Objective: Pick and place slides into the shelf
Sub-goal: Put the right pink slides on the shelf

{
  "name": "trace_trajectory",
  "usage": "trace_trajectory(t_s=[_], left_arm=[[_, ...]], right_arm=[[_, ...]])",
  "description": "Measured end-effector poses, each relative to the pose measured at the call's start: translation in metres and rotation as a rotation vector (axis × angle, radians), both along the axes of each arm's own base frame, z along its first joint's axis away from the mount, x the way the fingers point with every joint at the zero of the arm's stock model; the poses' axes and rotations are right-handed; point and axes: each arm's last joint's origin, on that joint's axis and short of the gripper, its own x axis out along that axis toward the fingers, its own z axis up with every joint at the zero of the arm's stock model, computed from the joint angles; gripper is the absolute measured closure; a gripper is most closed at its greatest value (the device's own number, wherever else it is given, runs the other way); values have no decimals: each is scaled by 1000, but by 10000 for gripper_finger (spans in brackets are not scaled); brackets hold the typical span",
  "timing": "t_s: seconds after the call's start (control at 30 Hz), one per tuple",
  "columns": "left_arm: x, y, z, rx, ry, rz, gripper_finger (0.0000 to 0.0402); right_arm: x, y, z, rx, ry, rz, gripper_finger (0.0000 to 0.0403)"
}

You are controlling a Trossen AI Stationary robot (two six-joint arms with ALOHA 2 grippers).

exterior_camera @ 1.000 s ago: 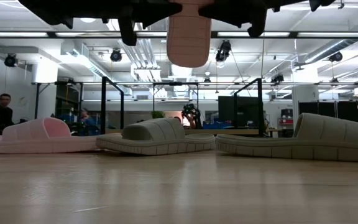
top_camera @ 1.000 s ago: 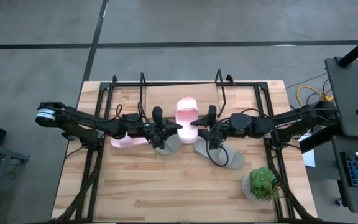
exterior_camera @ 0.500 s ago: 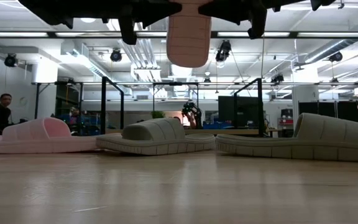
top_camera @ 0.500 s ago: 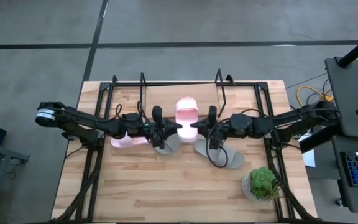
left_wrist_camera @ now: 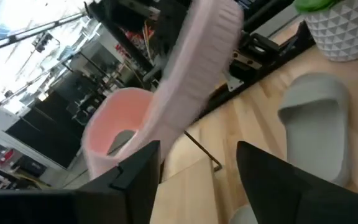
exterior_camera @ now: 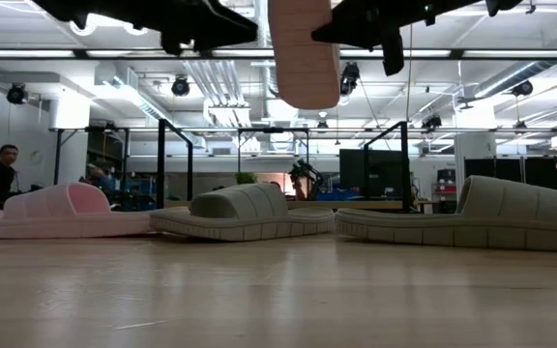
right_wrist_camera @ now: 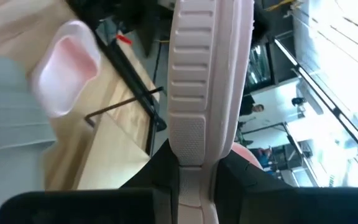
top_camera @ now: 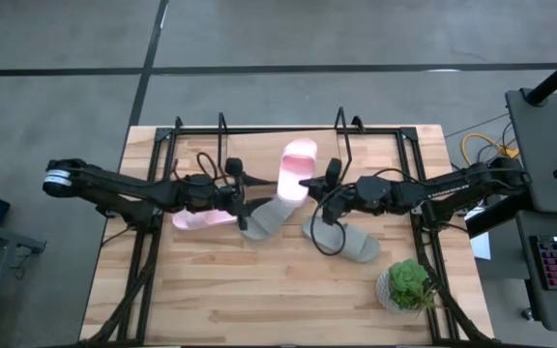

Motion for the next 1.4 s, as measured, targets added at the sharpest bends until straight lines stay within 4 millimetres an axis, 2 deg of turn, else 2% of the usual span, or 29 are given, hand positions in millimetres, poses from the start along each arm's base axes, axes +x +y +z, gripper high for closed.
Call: trace_trajectory(t_s=[0.13,0.3,0.6,0.73,0.93,1.17,1.27,1.4], left_arm=[[-10,-7,8,-2,-11,-23,201],[-12,-15,18,10,-29,-16,201],[22,-19,0,216,149,254,201],[36,-20,-4,260,207,277,201],[45,-20,-6,291,268,348,201],[59,-22,-3,290,260,351,201],[62,-22,-2,312,268,350,213],[62,-21,-2,336,284,358,253]], right_arm=[[0,-3,-7,-34,75,-10,352],[8,-13,-18,-58,98,-139,352],[28,-28,-38,-82,150,-259,354],[35,-31,-39,-89,156,-284,354],[35,-32,-35,-95,149,-297,354],[36,-32,-34,-92,147,-283,354],[36,-32,-34,-89,145,-284,354],[36,-32,-34,-88,147,-284,354]])
